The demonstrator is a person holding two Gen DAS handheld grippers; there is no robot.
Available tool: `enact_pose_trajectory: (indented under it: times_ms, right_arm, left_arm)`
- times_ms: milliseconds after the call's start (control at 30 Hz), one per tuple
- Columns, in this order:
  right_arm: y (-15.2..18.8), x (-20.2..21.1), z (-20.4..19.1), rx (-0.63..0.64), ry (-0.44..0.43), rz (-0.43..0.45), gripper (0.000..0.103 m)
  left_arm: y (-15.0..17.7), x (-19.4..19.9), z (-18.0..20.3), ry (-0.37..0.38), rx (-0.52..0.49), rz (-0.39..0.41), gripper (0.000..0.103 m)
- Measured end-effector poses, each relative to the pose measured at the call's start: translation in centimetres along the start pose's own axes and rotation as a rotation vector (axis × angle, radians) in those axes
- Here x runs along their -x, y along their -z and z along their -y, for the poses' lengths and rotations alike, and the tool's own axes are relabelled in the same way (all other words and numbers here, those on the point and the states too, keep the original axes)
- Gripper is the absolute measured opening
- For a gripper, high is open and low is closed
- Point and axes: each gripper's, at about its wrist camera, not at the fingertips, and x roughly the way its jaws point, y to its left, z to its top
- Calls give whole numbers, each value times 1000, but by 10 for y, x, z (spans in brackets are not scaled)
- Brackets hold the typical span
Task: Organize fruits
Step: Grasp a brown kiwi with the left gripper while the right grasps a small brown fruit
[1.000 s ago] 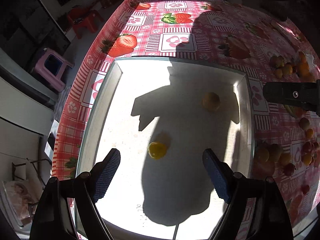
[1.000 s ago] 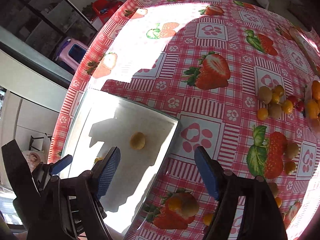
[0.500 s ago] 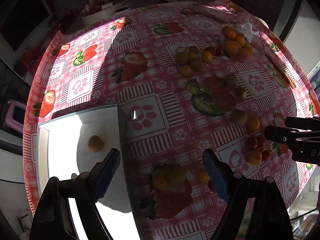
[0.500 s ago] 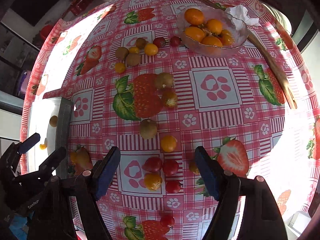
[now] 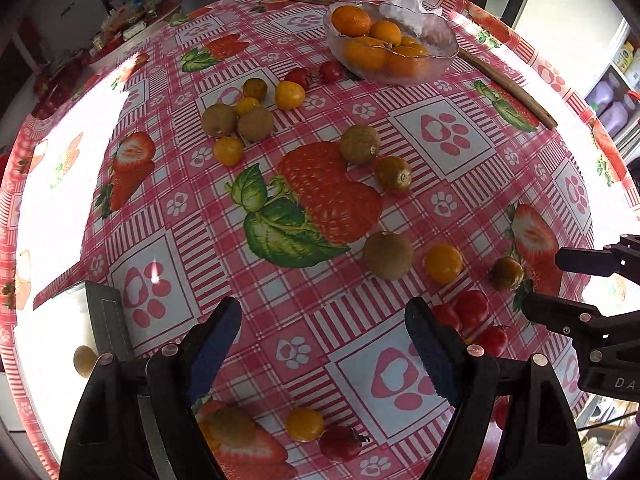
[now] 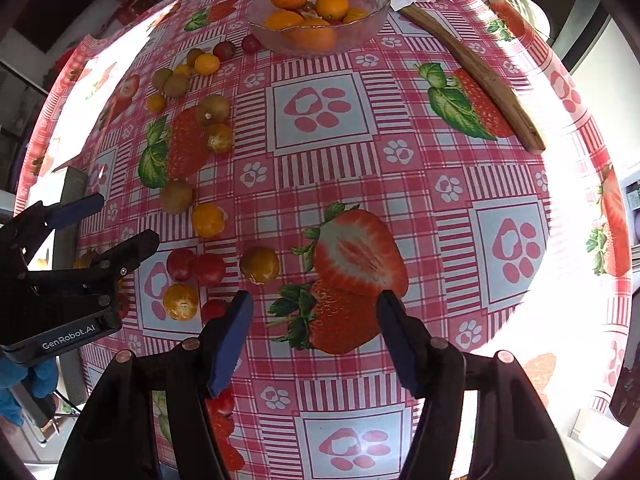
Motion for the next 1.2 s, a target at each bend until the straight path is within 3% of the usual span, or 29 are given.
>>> enact_pose_trajectory:
  times_ms: [433, 567, 633, 733, 767, 800, 967, 1200]
  right_arm:
    - [-14, -9, -16, 95, -14, 45, 60]
    - [-19, -11, -22, 119, -13, 54, 48]
    - [-20, -13, -25, 131, -17, 49, 34]
    - [-19, -13, -29, 147, -18, 49, 24]
    - [-20, -14, -29, 147, -19, 49, 24]
    - [-20, -14, -28, 140, -26, 48, 24]
    - [-21, -12, -12, 21, -116, 24, 24]
    - [-20, -3, -8, -28, -143, 20, 24]
  left_arm:
    - [-24, -21, 8, 11, 18, 8, 85]
    - [-25, -20, 10, 12, 27, 11, 77]
    - [-25, -17, 12, 13, 26, 14, 70]
    - [-25, -14, 13, 19, 28, 20, 48]
    - [-25, -13, 13, 24, 26, 20, 32]
    - [-26, -12, 13, 28, 27, 15, 29]
    - [-24, -7, 2, 81, 105, 2, 29]
    - [-10, 14, -18, 91, 185, 20, 29]
